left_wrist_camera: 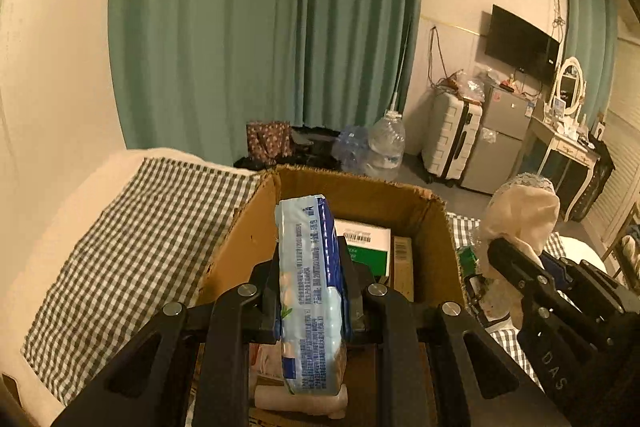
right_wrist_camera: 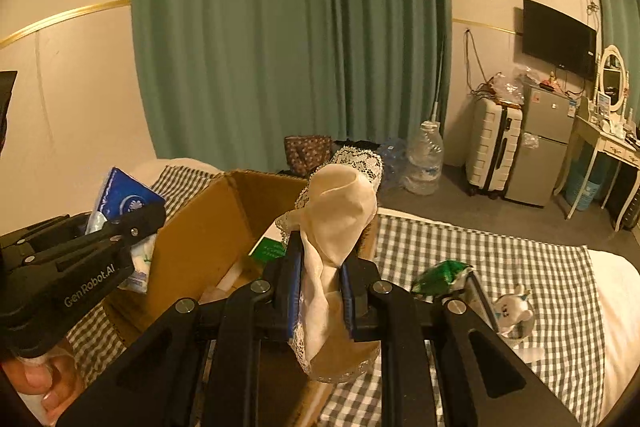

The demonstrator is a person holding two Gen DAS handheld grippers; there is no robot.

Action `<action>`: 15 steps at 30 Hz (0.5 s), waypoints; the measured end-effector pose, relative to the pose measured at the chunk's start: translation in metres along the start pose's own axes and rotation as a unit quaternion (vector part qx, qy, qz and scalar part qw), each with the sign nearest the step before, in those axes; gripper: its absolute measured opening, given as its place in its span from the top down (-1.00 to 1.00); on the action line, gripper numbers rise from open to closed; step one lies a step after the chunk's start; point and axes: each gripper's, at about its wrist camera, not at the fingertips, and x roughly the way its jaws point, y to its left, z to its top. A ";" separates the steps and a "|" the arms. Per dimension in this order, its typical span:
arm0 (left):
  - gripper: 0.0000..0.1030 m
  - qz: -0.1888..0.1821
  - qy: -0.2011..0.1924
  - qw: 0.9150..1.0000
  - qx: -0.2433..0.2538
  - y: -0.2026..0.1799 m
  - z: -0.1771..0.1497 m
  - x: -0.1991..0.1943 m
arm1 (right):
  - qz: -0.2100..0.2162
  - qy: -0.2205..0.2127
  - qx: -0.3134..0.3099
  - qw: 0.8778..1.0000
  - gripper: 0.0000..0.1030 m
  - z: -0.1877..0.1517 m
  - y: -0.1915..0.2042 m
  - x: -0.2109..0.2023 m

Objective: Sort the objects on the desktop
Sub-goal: 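Carry the tissue pack and lace cloth over into the cardboard box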

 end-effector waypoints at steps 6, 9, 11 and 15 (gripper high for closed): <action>0.62 0.014 0.039 0.999 0.010 -0.002 -0.004 0.022 | 0.008 0.042 -0.019 0.999 0.67 -0.005 0.011 0.023; 0.62 0.017 0.065 0.998 0.007 0.000 -0.008 0.035 | 0.021 0.072 -0.025 0.997 0.67 -0.006 0.014 0.039; 0.62 0.013 0.081 0.997 0.000 0.003 -0.011 0.042 | 0.026 0.082 -0.032 0.996 0.67 -0.005 0.015 0.046; 0.62 0.022 0.109 0.994 -0.004 0.007 -0.017 0.053 | 0.033 0.104 -0.041 0.993 0.67 -0.003 0.021 0.059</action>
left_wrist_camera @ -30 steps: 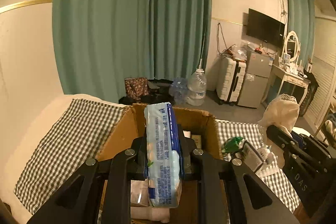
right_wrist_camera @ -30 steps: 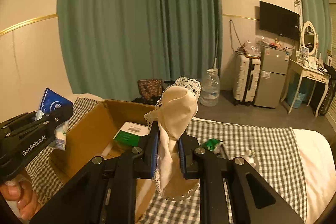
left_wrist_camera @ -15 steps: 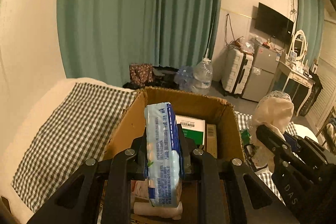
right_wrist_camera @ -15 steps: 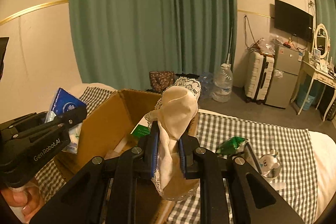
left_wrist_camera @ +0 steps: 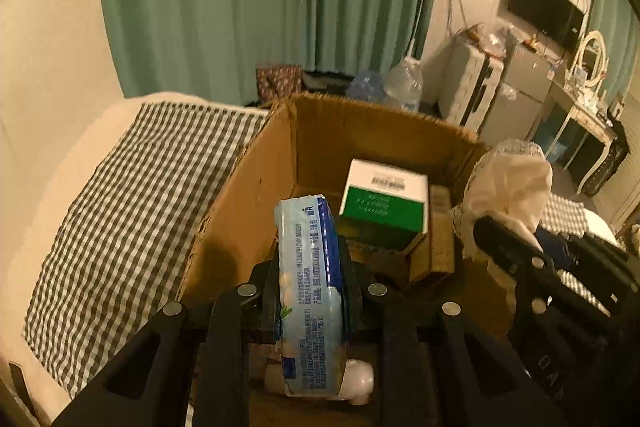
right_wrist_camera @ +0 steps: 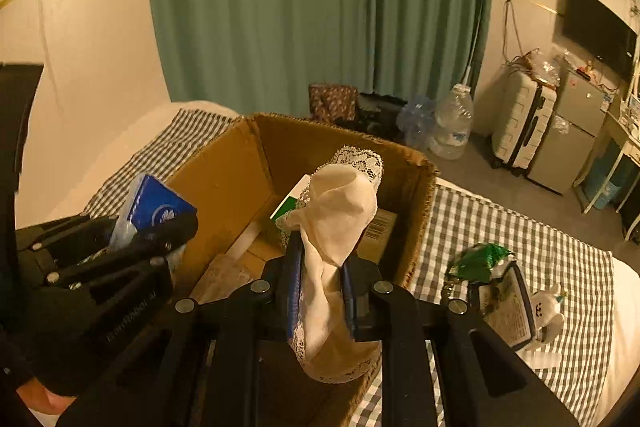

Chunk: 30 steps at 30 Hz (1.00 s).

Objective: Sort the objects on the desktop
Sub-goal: 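Carry the tissue pack and lace cloth over into the cardboard box, then open both grippers to release the tissue pack and lace cloth inside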

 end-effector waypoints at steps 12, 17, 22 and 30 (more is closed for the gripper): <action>0.62 0.005 0.059 0.998 0.013 0.000 -0.004 0.039 | 0.012 0.080 -0.004 0.997 0.67 0.007 0.001 0.050; 0.58 0.001 0.067 0.998 0.003 0.004 -0.004 0.044 | 0.014 0.089 -0.007 0.996 0.63 0.004 0.001 0.055; 0.21 0.008 0.052 0.999 0.014 0.001 -0.003 0.036 | 0.016 0.077 -0.001 0.997 0.52 0.004 0.000 0.049; 0.07 0.021 0.036 0.999 0.014 -0.002 0.003 0.027 | 0.012 0.034 0.021 0.999 0.31 0.011 -0.010 0.026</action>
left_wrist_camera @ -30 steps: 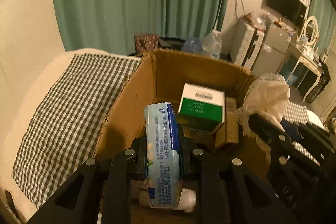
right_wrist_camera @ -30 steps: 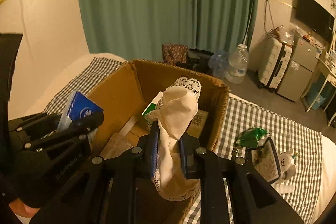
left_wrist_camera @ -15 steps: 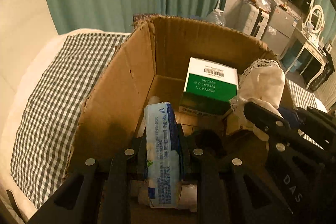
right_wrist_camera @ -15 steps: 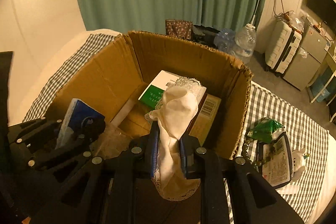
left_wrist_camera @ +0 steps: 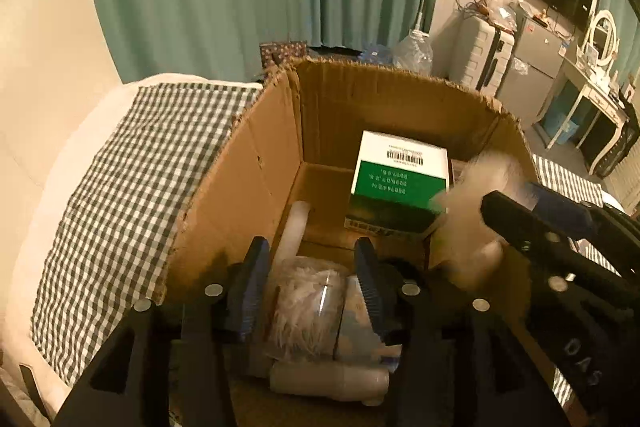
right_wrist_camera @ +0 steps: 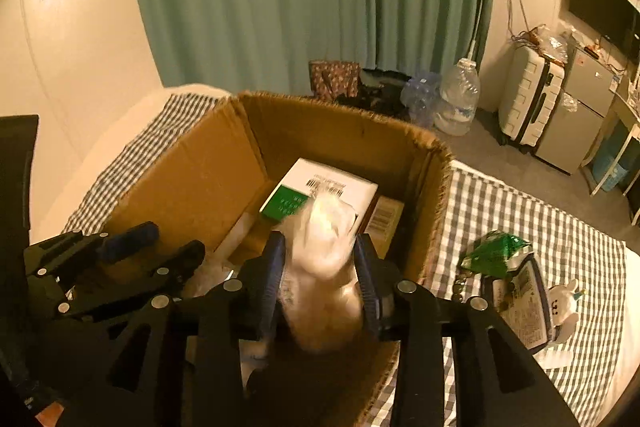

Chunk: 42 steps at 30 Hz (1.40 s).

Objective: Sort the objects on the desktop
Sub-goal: 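Open both grippers to release the tissue pack and lace cloth inside, then withdraw both grippers from the box toward the items on the bedspread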

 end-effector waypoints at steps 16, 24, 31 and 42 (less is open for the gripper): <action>-0.11 0.009 -0.058 0.998 0.009 -0.017 0.012 -0.037 | -0.014 -0.055 0.033 0.998 0.29 0.004 -0.032 -0.051; -0.34 0.002 -0.094 0.995 0.017 -0.033 0.016 -0.057 | -0.031 -0.081 0.044 0.995 0.28 0.002 -0.051 -0.081; -0.46 0.002 -0.109 0.994 0.026 -0.048 0.018 -0.067 | -0.057 -0.102 0.038 0.992 0.12 -0.005 -0.067 -0.106; -0.63 -0.021 -0.163 0.986 0.018 -0.071 0.020 -0.106 | -0.092 -0.141 0.052 0.984 0.05 -0.016 -0.104 -0.162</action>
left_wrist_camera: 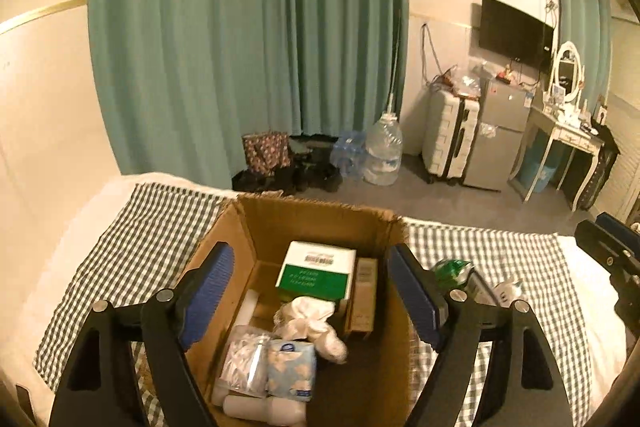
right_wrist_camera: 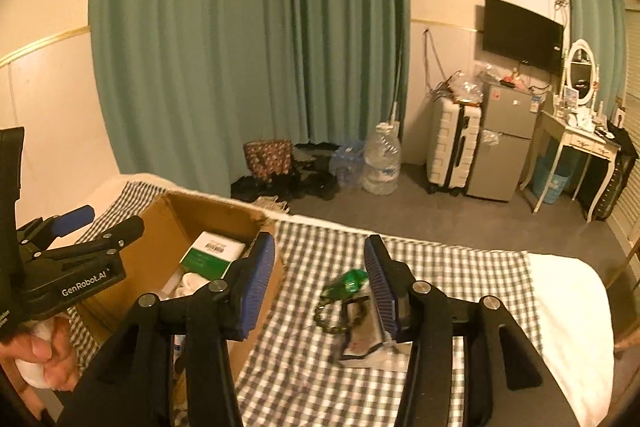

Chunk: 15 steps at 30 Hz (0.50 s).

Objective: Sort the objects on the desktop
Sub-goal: 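Withdraw both grippers from the box toward the items on the bedspread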

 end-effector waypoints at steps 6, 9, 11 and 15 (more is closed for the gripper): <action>-0.76 -0.004 -0.020 1.000 0.004 -0.020 0.003 -0.010 | -0.016 -0.020 0.009 1.000 -0.02 0.003 -0.029 -0.025; -0.84 -0.007 -0.033 0.999 0.006 -0.032 0.004 -0.016 | -0.022 -0.024 0.017 0.999 -0.03 0.003 -0.045 -0.033; -0.92 -0.010 -0.039 0.999 0.010 -0.040 0.005 -0.019 | -0.026 -0.026 0.022 0.999 -0.07 0.003 -0.055 -0.037; -0.94 -0.015 -0.041 0.999 0.016 -0.055 0.006 -0.023 | -0.036 -0.028 0.033 0.998 -0.11 0.000 -0.075 -0.046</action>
